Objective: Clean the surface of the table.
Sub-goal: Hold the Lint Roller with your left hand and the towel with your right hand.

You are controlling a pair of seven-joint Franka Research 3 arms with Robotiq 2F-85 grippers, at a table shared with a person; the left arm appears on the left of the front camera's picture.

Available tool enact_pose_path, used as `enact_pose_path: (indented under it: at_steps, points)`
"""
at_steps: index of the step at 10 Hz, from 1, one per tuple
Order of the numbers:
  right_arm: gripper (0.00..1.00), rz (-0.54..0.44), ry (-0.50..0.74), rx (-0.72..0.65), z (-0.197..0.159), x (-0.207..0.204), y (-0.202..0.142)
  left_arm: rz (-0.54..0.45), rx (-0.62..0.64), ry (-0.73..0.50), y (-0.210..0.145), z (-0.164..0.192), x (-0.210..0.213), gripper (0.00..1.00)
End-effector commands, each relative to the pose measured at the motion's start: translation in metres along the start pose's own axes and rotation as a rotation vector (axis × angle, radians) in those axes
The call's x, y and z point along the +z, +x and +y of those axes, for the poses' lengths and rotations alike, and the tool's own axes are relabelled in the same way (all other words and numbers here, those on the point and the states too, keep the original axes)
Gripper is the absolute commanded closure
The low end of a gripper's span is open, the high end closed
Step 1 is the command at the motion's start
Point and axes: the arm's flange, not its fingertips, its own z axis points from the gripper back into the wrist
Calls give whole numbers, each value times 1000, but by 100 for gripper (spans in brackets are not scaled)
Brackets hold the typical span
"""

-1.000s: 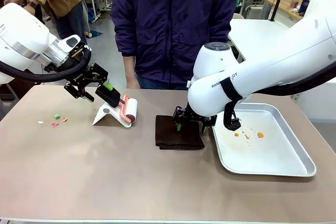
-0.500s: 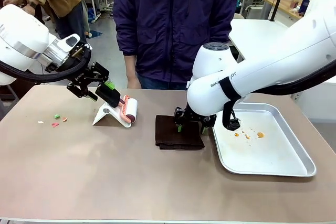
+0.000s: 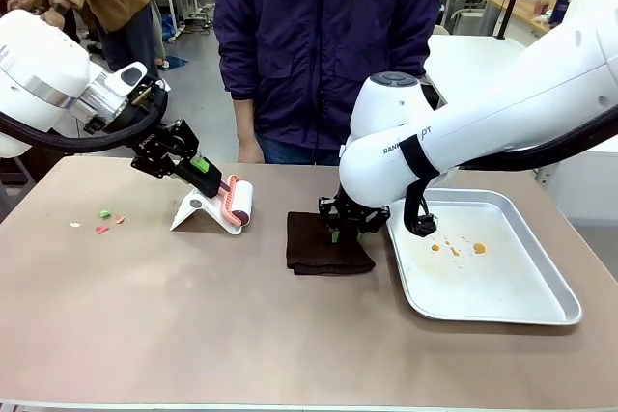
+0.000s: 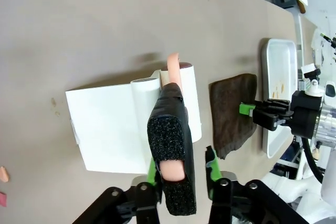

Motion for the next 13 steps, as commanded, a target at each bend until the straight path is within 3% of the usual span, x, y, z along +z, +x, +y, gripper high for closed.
enact_pose_path:
  at_steps: [1,10,11,13]
  points:
    - [100,36,-16,-21,-1,-14,0,-27,-15,-29,-2,4,-1,100]
    - [100,34,36,-23,-7,-12,0,-71,-33,-54,-8,-6,9,100]
    - [100,29,100,-35,-17,-4,1,-83,-32,-74,-11,-9,16,100]
    - [100,24,360,-38,-50,24,-3,-87,4,-164,-26,-12,40,100]
